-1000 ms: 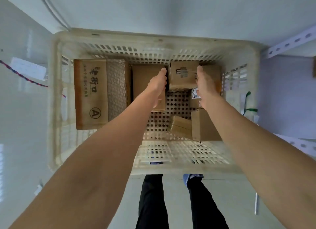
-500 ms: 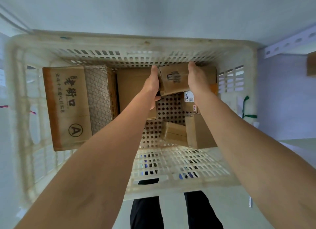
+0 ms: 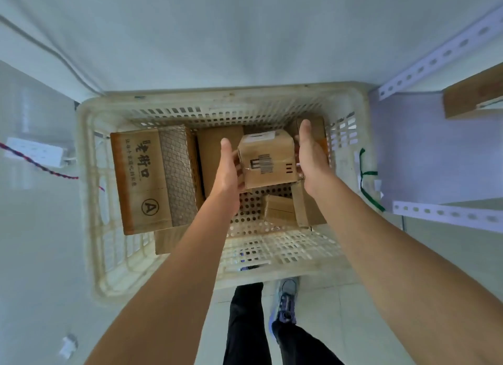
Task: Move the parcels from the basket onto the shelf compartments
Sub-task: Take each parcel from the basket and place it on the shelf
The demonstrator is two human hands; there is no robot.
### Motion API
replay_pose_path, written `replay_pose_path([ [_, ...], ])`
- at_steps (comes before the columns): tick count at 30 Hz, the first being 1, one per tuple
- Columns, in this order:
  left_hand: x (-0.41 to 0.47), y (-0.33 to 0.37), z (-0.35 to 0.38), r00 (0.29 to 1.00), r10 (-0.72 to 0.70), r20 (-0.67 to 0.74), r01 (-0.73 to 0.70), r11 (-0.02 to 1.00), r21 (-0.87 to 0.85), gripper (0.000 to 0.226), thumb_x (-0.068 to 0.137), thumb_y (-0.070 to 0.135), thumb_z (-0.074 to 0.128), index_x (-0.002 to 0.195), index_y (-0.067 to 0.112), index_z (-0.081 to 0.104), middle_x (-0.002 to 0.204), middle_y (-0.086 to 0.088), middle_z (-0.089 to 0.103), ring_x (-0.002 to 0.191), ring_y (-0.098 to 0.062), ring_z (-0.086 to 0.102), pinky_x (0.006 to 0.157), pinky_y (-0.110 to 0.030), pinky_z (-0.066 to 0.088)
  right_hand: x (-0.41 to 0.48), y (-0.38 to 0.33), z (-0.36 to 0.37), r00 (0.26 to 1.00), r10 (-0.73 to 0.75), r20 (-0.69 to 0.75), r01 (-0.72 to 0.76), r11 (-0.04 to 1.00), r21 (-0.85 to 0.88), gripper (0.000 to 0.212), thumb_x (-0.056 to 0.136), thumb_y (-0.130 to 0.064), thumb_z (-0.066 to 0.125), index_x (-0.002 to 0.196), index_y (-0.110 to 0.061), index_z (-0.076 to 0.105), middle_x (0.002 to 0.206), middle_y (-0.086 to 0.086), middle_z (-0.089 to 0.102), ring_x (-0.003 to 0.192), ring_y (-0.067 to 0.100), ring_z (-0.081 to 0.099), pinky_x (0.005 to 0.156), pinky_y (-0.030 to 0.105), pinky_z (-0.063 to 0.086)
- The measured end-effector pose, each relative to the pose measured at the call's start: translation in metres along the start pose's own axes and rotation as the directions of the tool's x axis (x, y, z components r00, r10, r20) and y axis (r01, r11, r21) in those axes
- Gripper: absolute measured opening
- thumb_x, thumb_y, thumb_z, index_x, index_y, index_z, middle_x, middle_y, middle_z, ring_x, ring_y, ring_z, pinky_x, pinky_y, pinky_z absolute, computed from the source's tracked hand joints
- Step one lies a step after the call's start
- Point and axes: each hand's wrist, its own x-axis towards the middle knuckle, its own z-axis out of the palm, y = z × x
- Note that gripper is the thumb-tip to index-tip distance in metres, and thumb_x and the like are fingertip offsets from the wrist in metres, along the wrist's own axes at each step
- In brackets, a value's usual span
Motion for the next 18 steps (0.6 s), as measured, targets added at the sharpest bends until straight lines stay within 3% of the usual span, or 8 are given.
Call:
replay_pose_path([
  [3, -0.042, 0.001, -0.005, 0.998, 0.064, 0.002, -0.064, 0.998, -0.01, 0.077, 0.104, 0.077, 0.02, 0.145, 0.027, 0.063, 0.134, 0.004, 0.071, 0.126, -0.017, 0.063, 0.113, -0.041, 0.045, -0.044, -0.004, -0.008, 0.999, -0.019, 0.046, 0.018, 0.999, 0.028, 0.093, 0.096, -0.083, 0.019, 0.162, -0.02, 0.037, 0.165, -0.001, 0.041, 0.147, 0.026, 0.042, 0.122, 0.047, 0.031],
  [5, -0.07, 0.005, -0.007, 0.994, 0.108, -0.002, -0.108, 0.994, -0.011, 0.078, 0.104, 0.076, 0.02, 0.146, 0.026, 0.062, 0.133, 0.004, 0.071, 0.128, -0.017, 0.063, 0.113, -0.04, 0.045, -0.074, -0.007, -0.016, 0.995, -0.05, 0.085, 0.044, 0.996, 0.075, 0.084, 0.101, -0.076, 0.017, 0.16, -0.022, 0.041, 0.153, -0.007, 0.049, 0.133, 0.018, 0.049, 0.111, 0.038, 0.035],
  [9, -0.132, 0.013, -0.007, 0.972, 0.233, 0.015, -0.233, 0.972, 0.017, 0.08, 0.103, 0.078, 0.02, 0.152, 0.027, 0.057, 0.141, 0.004, 0.069, 0.135, -0.019, 0.059, 0.122, -0.047, 0.037, -0.128, -0.01, -0.036, 0.986, -0.126, 0.111, 0.103, 0.976, 0.194, 0.081, 0.098, -0.08, 0.017, 0.159, -0.033, 0.043, 0.158, -0.005, 0.047, 0.146, 0.021, 0.044, 0.12, 0.044, 0.036],
  [12, -0.178, 0.019, -0.001, 0.948, 0.316, 0.017, -0.317, 0.948, 0.02, 0.083, 0.102, 0.079, 0.019, 0.158, 0.026, 0.049, 0.147, 0.004, 0.064, 0.135, -0.016, 0.058, 0.122, -0.049, 0.038, -0.165, -0.011, -0.053, 0.978, -0.183, 0.102, 0.157, 0.961, 0.228, 0.118, 0.062, -0.109, 0.023, 0.152, -0.039, 0.051, 0.157, 0.001, 0.052, 0.145, 0.028, 0.048, 0.12, 0.056, 0.037],
  [14, -0.207, 0.025, 0.004, 0.925, 0.379, 0.011, -0.38, 0.925, 0.021, 0.084, 0.101, 0.08, 0.02, 0.158, 0.026, 0.049, 0.147, 0.003, 0.065, 0.134, -0.015, 0.059, 0.12, -0.049, 0.04, -0.181, -0.011, -0.065, 0.964, -0.251, 0.085, 0.222, 0.94, 0.259, 0.132, 0.043, -0.116, 0.023, 0.148, -0.042, 0.055, 0.157, 0.005, 0.053, 0.144, 0.033, 0.049, 0.119, 0.063, 0.035],
  [18, -0.266, 0.031, 0.019, 0.882, 0.47, 0.026, -0.47, 0.883, 0.0, 0.086, 0.095, 0.082, 0.027, 0.155, 0.024, 0.051, 0.141, 0.003, 0.069, 0.132, -0.016, 0.062, 0.12, -0.045, 0.042, -0.23, -0.018, -0.096, 0.927, -0.37, 0.065, 0.336, 0.895, 0.294, 0.11, 0.067, -0.108, 0.023, 0.142, -0.037, 0.061, 0.145, 0.002, 0.064, 0.135, 0.028, 0.059, 0.114, 0.059, 0.043],
])
